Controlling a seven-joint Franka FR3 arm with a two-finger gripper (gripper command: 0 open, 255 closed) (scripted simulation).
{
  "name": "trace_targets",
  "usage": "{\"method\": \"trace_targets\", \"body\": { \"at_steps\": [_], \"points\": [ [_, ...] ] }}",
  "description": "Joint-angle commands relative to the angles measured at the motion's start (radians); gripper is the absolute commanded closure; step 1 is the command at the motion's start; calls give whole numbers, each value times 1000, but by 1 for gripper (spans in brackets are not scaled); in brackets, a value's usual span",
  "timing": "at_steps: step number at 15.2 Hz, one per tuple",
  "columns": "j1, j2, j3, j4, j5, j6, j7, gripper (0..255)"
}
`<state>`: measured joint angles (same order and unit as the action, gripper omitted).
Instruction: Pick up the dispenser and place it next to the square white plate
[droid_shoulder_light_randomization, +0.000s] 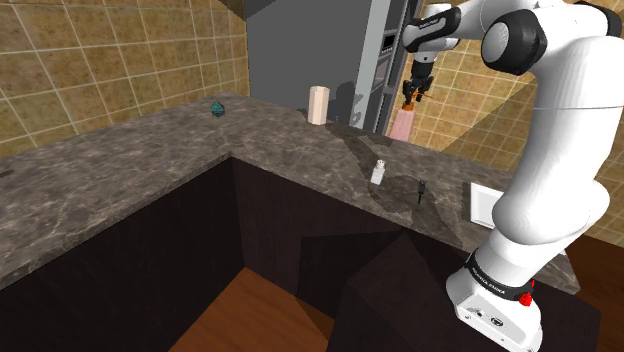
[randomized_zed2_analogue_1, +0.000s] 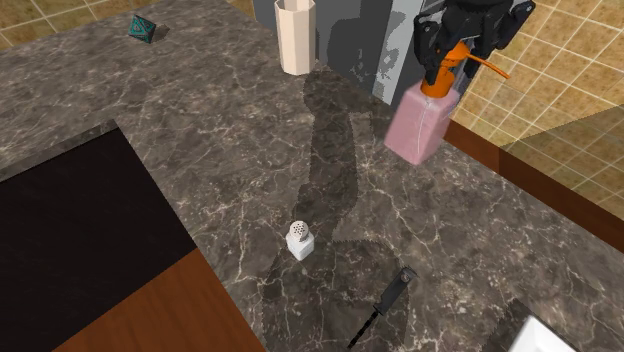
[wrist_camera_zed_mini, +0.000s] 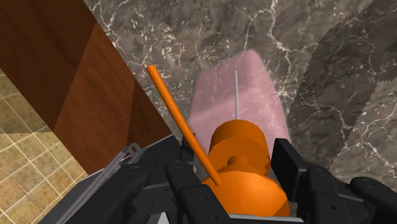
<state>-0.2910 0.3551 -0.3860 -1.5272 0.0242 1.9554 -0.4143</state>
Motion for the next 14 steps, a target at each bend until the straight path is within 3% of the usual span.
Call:
{"method": "trace_targets", "body": {
  "at_steps": [1,14],
  "points": [
    [-2,-2,-1,25,0,-27,-2,255],
    [-103,-138,-71,41,-18,-158,-181,255]
  ]
}}
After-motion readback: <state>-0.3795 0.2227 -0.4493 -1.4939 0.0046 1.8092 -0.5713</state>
